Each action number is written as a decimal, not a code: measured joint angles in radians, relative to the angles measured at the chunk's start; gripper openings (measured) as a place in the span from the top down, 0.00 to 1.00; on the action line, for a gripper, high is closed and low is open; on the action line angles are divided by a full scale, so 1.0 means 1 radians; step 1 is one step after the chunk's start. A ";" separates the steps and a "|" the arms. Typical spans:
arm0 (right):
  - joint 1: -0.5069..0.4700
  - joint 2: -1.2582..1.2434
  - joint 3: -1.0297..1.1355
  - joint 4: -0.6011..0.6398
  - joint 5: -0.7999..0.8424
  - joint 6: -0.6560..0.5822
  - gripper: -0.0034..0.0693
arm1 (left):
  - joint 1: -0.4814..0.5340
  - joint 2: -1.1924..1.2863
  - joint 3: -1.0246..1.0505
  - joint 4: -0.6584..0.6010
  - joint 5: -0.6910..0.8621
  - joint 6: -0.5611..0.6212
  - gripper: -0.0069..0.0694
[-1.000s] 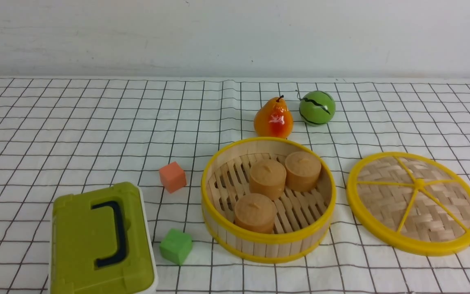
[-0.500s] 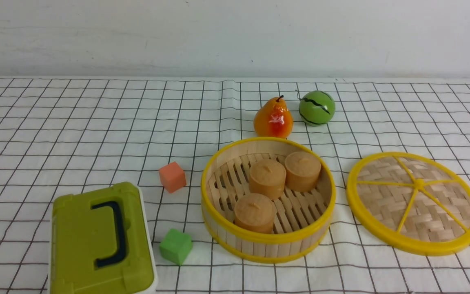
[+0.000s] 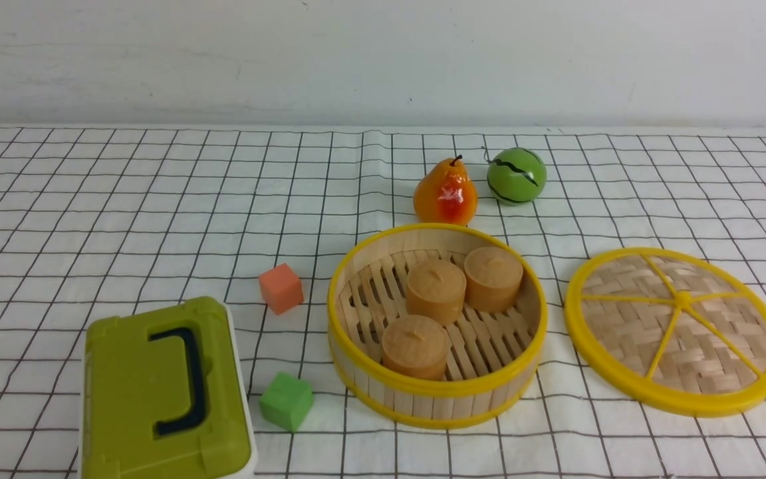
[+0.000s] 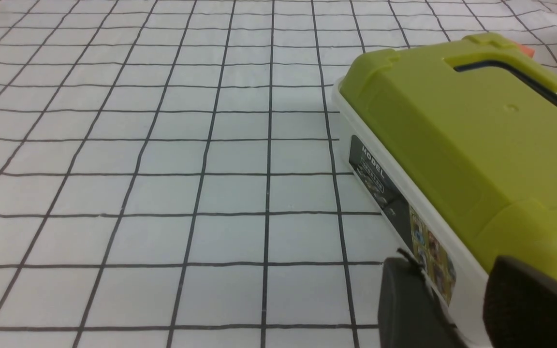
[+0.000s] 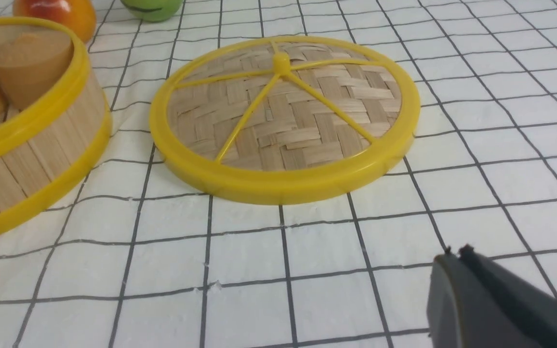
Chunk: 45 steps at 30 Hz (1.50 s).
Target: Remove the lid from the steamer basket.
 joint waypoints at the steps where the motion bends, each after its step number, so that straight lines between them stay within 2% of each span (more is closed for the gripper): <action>1: 0.000 0.000 0.000 0.000 0.000 0.000 0.98 | 0.000 0.000 0.000 0.000 0.000 0.000 0.60; 45: 0.000 0.000 -0.001 0.000 0.001 0.000 0.95 | 0.000 0.000 0.000 0.000 0.000 0.000 0.60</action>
